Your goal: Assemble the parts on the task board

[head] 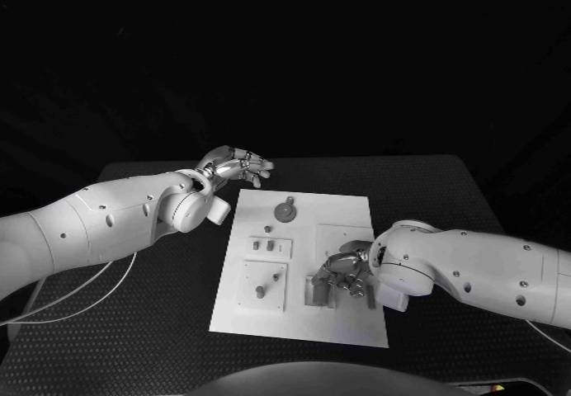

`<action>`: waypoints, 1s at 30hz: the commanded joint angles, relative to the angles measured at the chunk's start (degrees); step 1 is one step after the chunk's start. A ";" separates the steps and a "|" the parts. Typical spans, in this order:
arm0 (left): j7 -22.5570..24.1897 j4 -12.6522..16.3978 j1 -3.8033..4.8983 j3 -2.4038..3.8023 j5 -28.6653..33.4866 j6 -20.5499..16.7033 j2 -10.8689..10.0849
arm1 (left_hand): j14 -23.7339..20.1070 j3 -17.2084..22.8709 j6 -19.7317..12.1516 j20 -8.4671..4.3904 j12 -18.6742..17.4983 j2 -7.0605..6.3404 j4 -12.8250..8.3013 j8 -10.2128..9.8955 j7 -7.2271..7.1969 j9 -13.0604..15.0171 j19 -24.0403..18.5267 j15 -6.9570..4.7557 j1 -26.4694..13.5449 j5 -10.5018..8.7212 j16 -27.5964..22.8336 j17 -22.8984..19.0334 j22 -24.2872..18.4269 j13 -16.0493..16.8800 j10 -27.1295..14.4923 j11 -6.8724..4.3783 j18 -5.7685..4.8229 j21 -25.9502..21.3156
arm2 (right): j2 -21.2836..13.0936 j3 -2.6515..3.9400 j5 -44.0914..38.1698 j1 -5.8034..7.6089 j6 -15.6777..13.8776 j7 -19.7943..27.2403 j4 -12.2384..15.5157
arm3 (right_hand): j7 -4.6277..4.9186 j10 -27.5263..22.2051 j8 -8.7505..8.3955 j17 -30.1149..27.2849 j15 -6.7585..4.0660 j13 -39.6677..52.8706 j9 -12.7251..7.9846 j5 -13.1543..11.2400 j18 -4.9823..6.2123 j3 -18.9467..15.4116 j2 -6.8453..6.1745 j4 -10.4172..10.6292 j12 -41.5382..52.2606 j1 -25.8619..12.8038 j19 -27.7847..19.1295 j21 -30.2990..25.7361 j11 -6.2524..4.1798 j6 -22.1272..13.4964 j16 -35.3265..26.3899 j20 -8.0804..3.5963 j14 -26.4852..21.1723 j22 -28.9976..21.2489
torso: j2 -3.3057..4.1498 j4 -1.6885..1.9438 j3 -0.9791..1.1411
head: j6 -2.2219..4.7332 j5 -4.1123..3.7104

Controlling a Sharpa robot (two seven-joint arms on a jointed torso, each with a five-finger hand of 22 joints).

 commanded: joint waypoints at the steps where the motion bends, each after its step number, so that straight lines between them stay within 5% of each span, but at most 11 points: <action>1: 0.40 0.21 0.07 0.04 0.24 0.57 0.13 | 0.06 0.02 -0.38 -0.30 -0.08 -0.05 0.39 0.24 0.10 -0.08 0.18 0.41 -0.67 -0.08 -0.19 0.06 0.07 0.08 -0.30 -0.02 -0.53 -0.32 | 0.36 0.01 -1.36 -0.16 0.25 0.04 -0.32 | 0.10 -0.03 -0.07 0.09 -0.13 0.10 0.08 -0.09 2.31 0.40 -0.11 -0.07 -0.23 -0.57 -0.26 0.39 -0.13 0.17 -0.33 0.00 -0.21 0.49 | 0.02 0.04 0.05 | 0.02 0.05; 11: 0.39 0.27 0.07 0.04 0.24 0.61 -0.06 | 0.06 0.04 -0.39 -0.30 -0.09 -0.06 0.38 0.24 0.10 -0.08 0.17 0.41 -0.64 -0.08 -0.21 0.09 0.09 0.08 -0.32 -0.02 -0.53 -0.35 | 0.94 0.02 -2.08 -1.56 -0.10 0.04 -1.08 | 0.10 -0.05 -0.06 0.11 -0.13 0.14 0.10 -0.08 2.31 0.43 -0.06 -0.06 -0.24 -0.70 -0.27 0.40 -0.13 0.15 -0.33 0.01 -0.24 0.50 | 0.07 -0.01 0.16 | -0.16 0.44; 30: 0.35 0.13 0.06 0.04 0.24 0.69 -0.04 | 0.06 0.06 -0.41 -0.30 -0.09 -0.06 0.40 0.24 0.10 -0.10 0.17 0.41 -0.63 -0.08 -0.25 0.16 0.15 0.08 -0.34 -0.01 -0.52 -0.40 | 0.41 0.03 -3.61 -1.66 -1.79 0.22 -1.04 | 0.11 -0.05 -0.06 0.17 -0.12 0.23 0.15 -0.08 2.31 0.46 -0.08 0.00 -0.27 -1.08 -0.25 0.44 -0.12 0.11 -0.33 0.02 -0.25 0.50 | 0.01 -0.06 0.12 | 0.03 0.49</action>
